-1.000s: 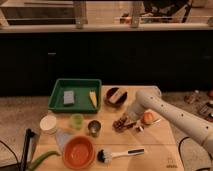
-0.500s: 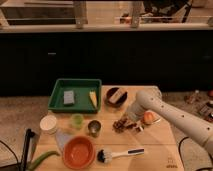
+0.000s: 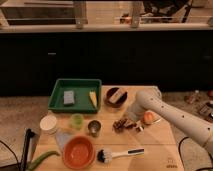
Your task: Place grapes in red bowl
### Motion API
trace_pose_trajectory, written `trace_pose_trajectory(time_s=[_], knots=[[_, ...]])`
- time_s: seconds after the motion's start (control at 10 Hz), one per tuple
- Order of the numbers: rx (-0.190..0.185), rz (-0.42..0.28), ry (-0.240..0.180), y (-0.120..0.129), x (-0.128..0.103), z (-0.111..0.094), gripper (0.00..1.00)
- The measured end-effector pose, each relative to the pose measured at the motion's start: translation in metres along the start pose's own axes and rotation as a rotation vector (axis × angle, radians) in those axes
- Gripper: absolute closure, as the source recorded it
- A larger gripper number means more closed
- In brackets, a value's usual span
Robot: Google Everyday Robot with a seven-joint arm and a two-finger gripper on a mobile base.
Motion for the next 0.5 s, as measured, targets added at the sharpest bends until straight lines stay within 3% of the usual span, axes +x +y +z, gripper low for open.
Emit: trace_pose_trajectory(time_s=[0.5], knots=[[-0.004,-0.004,-0.002,-0.0031,-0.0016,-0.0014,1.0]])
